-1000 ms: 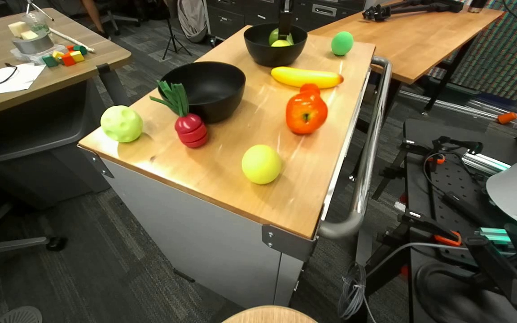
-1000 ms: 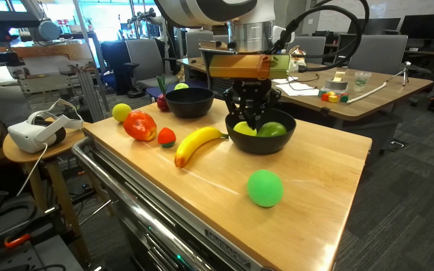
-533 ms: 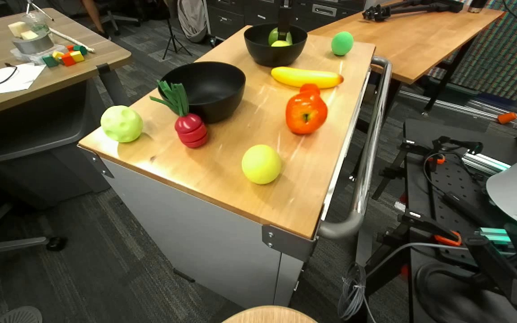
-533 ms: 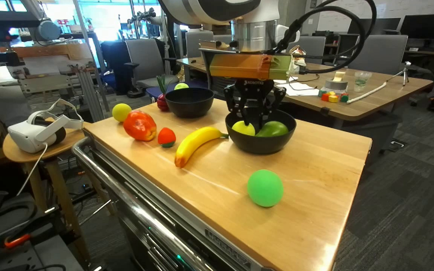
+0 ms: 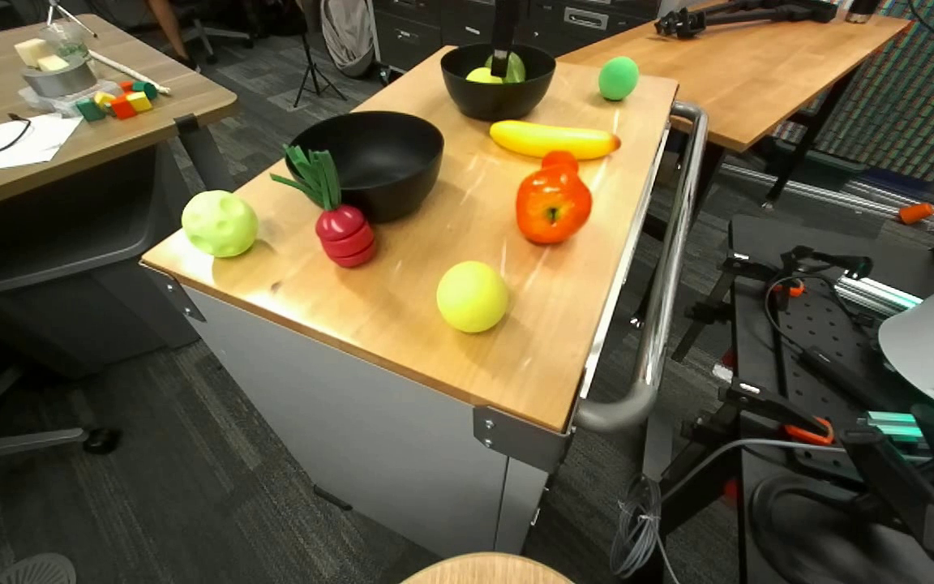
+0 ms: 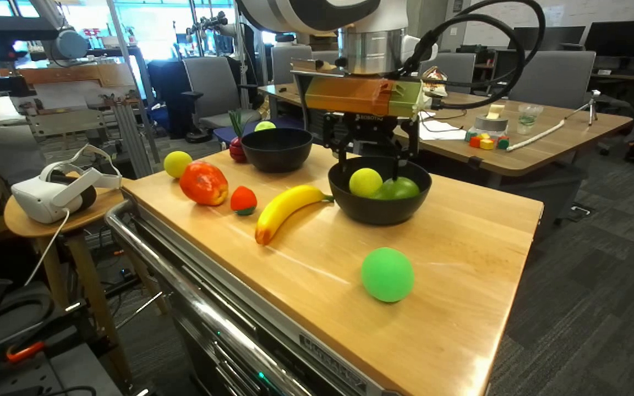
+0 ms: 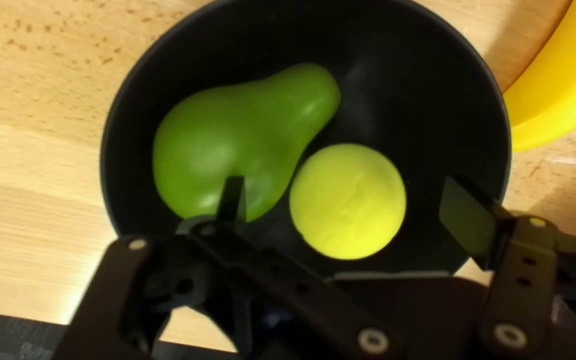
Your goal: Take all the contents from the black bowls and place them on the table one at at time starting with the left bowl then right bowl
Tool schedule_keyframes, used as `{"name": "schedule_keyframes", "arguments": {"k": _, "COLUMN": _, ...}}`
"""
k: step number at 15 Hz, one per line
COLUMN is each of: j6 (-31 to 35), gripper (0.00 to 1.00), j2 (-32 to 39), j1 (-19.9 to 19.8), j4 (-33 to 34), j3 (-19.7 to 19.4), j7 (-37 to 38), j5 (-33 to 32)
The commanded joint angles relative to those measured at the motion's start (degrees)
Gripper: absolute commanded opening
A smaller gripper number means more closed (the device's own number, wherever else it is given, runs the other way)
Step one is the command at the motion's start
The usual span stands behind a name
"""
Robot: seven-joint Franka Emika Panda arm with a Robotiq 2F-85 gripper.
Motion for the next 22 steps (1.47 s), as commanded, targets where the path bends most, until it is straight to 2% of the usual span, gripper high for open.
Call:
{"name": "schedule_keyframes", "arguments": {"k": 1, "j6": -0.87, "gripper": 1.00, "j2": 1.00, "j1": -1.18, "j4": 1.05, "j3": 1.90, "j7": -0.08, "j5": 2.85}}
{"name": "schedule_keyframes", "arguments": {"k": 7, "j6": 1.55, "gripper": 1.00, "j2": 1.57, "j1": -0.43, "j4": 1.20, "j3": 1.30, "j7": 1.24, "j5": 0.06}}
{"name": "schedule_keyframes", "arguments": {"k": 14, "j6": 6.87, "gripper": 1.00, "j2": 3.41, "j1": 0.86, "j4": 2.89, "j3": 0.85, "j7": -0.20, "j5": -13.53}}
{"name": "schedule_keyframes", "arguments": {"k": 22, "j6": 7.14, "gripper": 1.00, "j2": 6.25, "j1": 1.19, "j4": 4.28, "j3": 2.27, "j7": -1.14, "j5": -17.17}}
